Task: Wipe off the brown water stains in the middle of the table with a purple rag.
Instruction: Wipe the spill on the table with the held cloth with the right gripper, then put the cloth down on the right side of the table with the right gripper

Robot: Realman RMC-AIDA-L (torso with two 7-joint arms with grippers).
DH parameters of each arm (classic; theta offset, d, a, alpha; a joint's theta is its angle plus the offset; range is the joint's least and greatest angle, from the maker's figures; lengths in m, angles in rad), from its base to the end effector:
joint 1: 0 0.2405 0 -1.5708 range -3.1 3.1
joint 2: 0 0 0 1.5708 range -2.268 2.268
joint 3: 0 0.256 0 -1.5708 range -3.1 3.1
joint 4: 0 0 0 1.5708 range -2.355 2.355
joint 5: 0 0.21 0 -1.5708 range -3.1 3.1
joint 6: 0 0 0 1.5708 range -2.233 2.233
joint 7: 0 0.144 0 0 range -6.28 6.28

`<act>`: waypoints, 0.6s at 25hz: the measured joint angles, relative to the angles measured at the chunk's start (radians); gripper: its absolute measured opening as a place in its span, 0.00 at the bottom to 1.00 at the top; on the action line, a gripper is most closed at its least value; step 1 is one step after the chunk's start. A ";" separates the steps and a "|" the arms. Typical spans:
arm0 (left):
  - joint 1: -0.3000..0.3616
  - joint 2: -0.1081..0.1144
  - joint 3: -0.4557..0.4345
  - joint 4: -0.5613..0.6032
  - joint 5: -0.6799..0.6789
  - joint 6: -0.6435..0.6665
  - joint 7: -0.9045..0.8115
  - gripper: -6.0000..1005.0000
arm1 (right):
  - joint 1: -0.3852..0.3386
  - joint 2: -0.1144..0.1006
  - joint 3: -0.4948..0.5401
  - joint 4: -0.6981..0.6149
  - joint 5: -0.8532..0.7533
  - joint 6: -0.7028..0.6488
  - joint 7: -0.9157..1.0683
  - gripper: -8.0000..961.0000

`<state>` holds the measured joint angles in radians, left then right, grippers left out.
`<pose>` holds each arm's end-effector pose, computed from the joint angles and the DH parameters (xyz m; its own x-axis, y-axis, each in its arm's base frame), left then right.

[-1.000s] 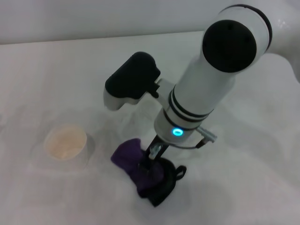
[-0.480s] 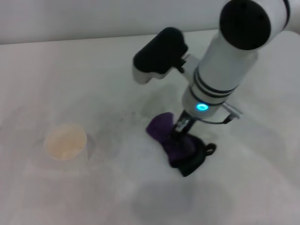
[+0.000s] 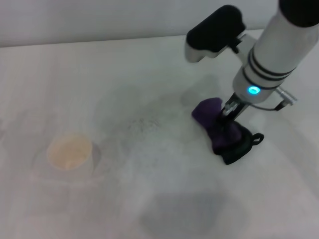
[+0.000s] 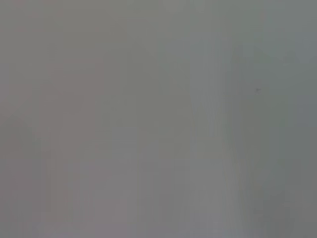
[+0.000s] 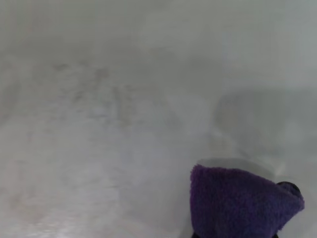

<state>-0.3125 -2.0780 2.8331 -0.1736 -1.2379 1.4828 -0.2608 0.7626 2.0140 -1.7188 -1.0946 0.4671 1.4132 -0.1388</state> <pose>-0.3773 0.2601 0.0353 0.8198 -0.1150 0.5609 0.5409 -0.1660 -0.8246 0.1892 0.3709 -0.0404 0.5357 -0.7925 0.2916 -0.5257 -0.5832 -0.6193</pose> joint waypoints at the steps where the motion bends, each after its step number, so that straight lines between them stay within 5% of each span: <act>1: 0.000 0.000 0.000 0.000 0.000 0.000 0.000 0.87 | -0.002 0.000 0.015 0.003 -0.002 0.001 -0.011 0.11; 15: -0.024 0.003 0.000 0.022 -0.026 0.000 0.004 0.87 | -0.010 0.001 0.060 0.057 -0.037 0.014 -0.050 0.12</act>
<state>-0.3363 -2.0753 2.8333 -0.1519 -1.2639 1.4825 -0.2565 0.7528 2.0148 -1.6592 -1.0372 0.4302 1.4274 -0.1883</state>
